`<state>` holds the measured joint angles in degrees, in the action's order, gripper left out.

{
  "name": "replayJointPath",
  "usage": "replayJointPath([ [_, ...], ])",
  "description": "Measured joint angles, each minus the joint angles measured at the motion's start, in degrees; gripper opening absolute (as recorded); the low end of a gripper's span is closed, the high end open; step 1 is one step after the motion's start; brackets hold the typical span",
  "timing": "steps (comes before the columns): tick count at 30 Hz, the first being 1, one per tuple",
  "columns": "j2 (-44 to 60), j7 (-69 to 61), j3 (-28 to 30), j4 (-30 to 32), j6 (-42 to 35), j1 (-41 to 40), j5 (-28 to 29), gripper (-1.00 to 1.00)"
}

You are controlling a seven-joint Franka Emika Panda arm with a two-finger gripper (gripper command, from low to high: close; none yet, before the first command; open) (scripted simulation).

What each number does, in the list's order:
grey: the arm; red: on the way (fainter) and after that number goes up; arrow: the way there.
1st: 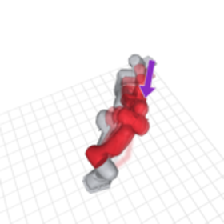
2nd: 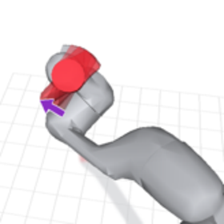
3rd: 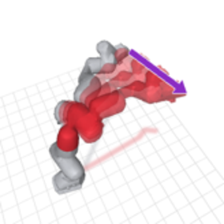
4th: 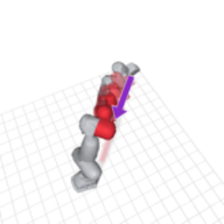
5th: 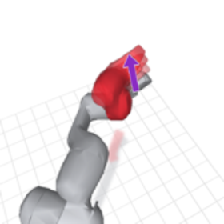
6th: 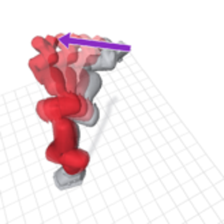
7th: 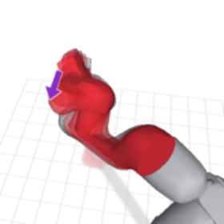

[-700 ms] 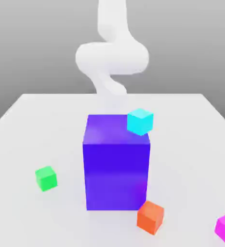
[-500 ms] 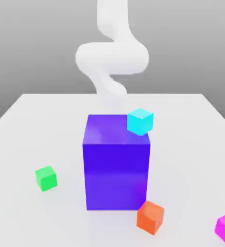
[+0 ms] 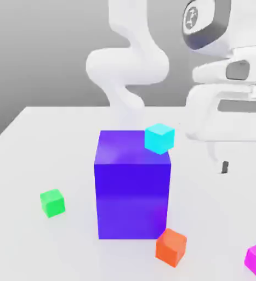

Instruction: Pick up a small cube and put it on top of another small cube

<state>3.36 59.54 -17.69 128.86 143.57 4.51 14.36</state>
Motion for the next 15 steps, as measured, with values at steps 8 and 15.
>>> replayJointPath([
  [8,15.99,2.73,-1.94,-0.83,4.44,4.81,2.1,0.0],
  [15,29.29,6.35,1.98,-3.26,12.32,10.05,6.55,-1.0],
])
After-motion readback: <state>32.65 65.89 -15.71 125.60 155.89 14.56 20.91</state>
